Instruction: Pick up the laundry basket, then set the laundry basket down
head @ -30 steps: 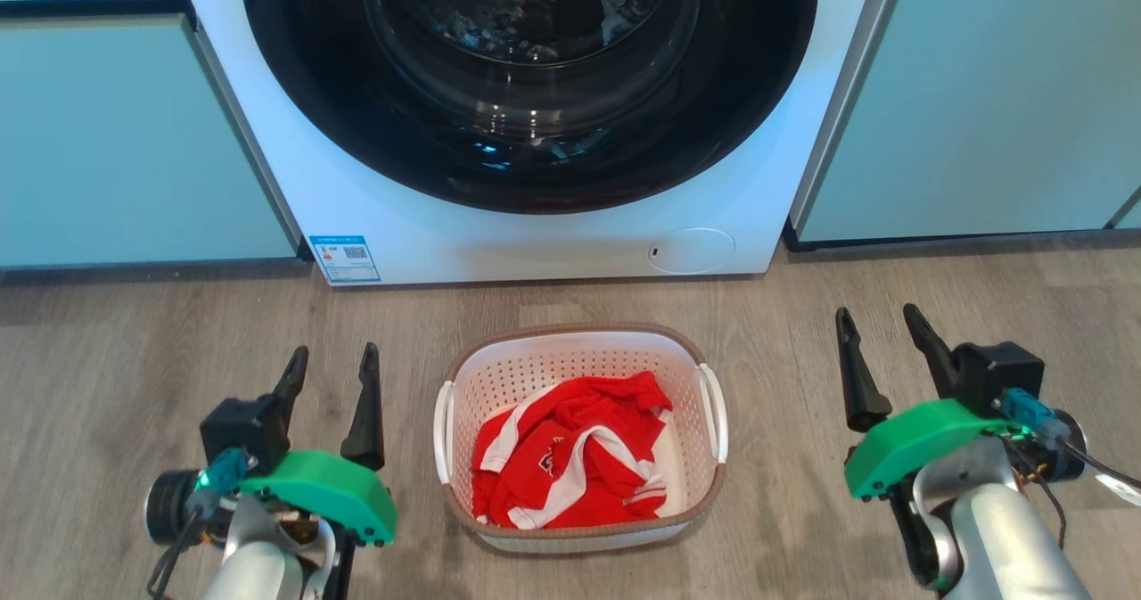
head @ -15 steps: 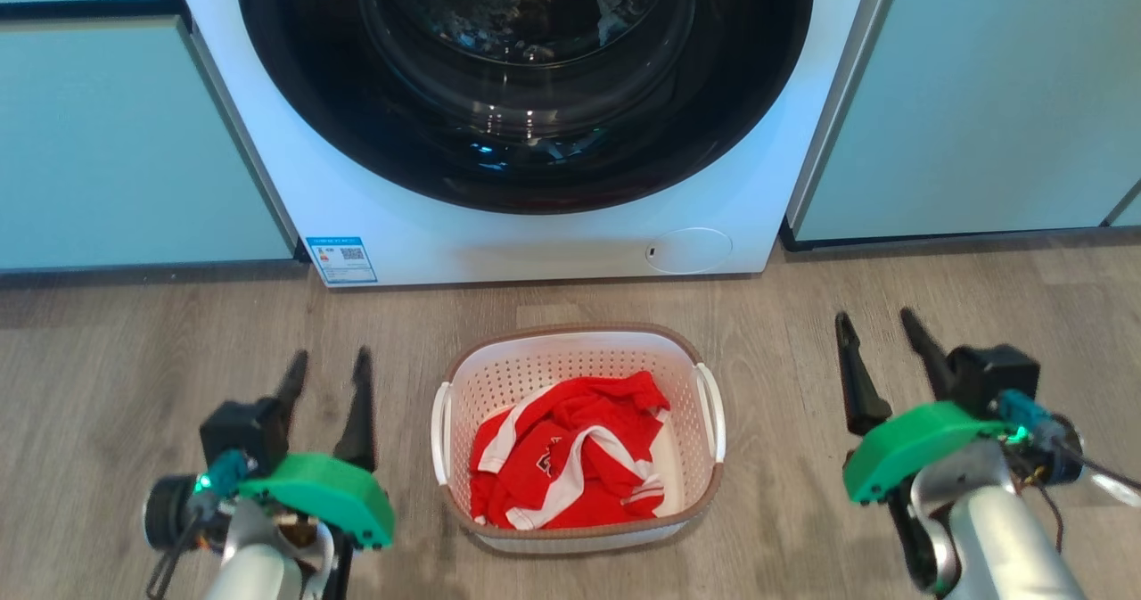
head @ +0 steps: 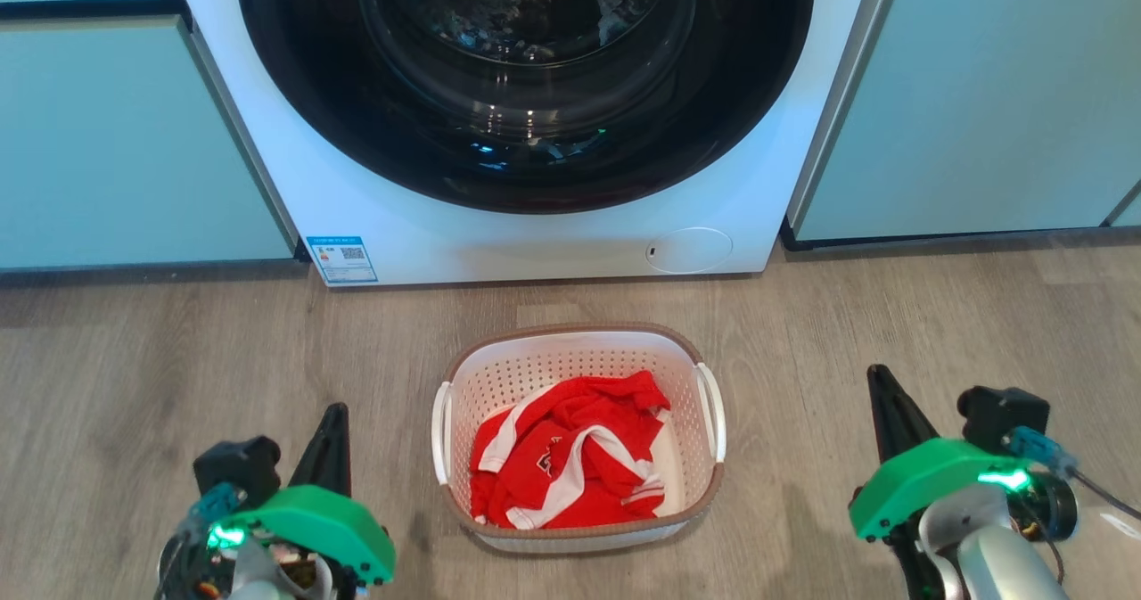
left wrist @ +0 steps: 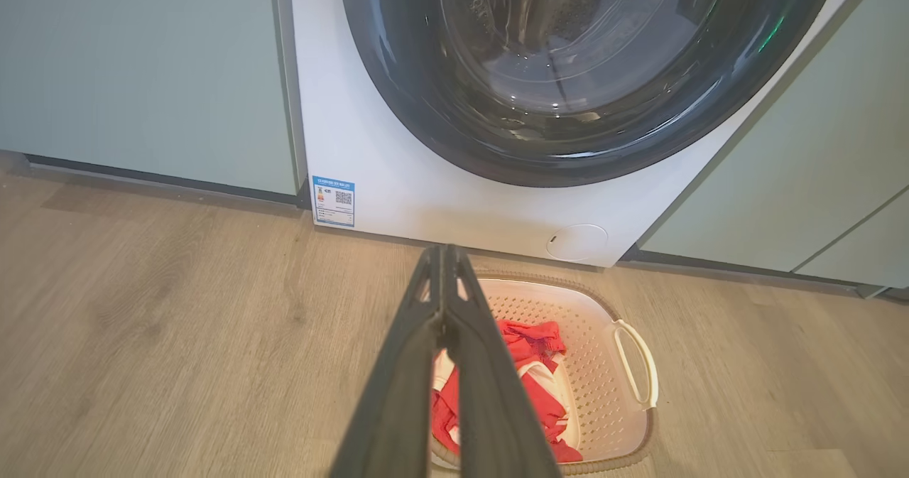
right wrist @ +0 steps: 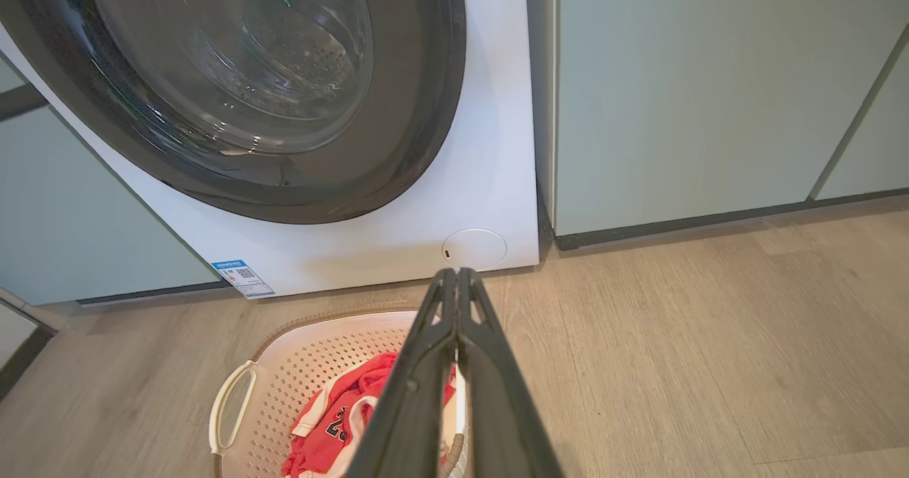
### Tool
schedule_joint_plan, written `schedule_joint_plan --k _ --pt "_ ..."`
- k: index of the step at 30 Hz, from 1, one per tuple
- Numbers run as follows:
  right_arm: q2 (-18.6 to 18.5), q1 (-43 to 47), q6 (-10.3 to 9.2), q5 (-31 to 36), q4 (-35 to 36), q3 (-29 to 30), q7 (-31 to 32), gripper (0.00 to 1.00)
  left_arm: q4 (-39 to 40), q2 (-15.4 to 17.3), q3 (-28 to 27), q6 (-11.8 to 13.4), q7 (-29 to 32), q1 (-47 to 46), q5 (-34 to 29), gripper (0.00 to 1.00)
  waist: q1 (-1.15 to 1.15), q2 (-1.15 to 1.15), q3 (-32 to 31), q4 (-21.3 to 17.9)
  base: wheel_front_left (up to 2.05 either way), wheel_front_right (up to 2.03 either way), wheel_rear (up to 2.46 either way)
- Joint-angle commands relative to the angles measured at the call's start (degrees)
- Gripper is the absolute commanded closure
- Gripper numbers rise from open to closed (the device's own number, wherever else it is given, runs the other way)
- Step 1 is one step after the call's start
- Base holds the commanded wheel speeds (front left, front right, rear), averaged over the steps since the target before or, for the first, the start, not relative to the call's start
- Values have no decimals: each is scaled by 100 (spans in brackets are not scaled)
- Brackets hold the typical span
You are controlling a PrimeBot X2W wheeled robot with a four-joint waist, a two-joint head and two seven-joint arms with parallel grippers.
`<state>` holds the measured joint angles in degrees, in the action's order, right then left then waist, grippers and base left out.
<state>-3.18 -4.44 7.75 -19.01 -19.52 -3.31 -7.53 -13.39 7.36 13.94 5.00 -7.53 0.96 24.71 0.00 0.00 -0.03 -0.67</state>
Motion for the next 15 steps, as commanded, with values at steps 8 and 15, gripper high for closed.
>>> schedule_joint_plan --k 8,15 --pt "5 -260 -4 -640 232 125 140 100 151 -5 -278 -122 120 -333 584 100 0 0 2 6 0 0 0" --pt "6 -255 -6 -1025 250 174 213 100 139 -30 -380 -187 194 -354 939 100 0 0 3 9 0 0 0"
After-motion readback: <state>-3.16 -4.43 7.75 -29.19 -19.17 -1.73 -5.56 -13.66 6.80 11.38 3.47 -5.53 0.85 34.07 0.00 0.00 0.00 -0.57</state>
